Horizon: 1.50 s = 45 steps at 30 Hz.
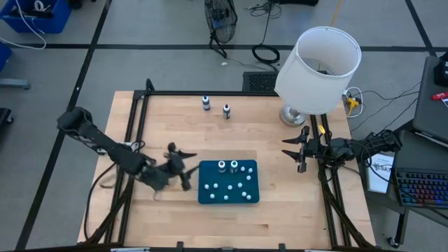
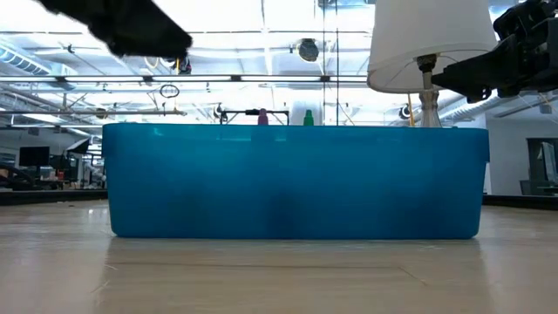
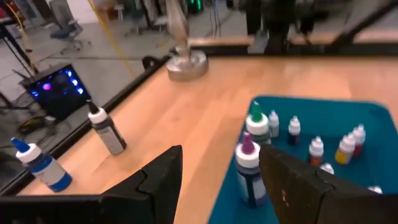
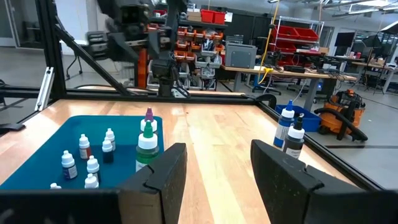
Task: Pick & Place food coloring
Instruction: Put the large black food coloring bottle into the blue bin
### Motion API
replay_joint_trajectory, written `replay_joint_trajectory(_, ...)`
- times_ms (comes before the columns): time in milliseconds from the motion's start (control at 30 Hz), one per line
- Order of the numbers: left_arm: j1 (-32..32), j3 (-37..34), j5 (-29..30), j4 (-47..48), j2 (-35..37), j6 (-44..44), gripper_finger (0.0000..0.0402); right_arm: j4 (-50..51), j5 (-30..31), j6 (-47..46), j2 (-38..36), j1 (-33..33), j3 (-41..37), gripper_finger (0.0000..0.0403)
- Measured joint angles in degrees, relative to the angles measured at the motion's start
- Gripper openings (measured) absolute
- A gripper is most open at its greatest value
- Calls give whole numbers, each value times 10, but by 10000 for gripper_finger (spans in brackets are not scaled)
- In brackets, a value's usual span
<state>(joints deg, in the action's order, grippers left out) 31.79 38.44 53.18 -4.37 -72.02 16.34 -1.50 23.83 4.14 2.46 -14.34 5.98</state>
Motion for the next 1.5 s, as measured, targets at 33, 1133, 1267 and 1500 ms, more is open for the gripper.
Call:
replay_joint_trajectory(33, 0, -31, 0, -35, 26, -9, 214, 0, 0, 0, 0, 0, 0, 167)
replay_joint_trajectory(1133, -168, -370, -347, 29, 687, -104, 214, -61, -2, -31, 0, 0, 0, 167)
replay_joint_trajectory(1267, -168, -370, -347, 29, 682, -98, 214, -114, -14, -89, 0, 0, 0, 167)
replay_joint_trajectory(1500, -168, -370, -347, 28, 682, -100, 214, -186, -12, -106, 0, 1, 0, 167)
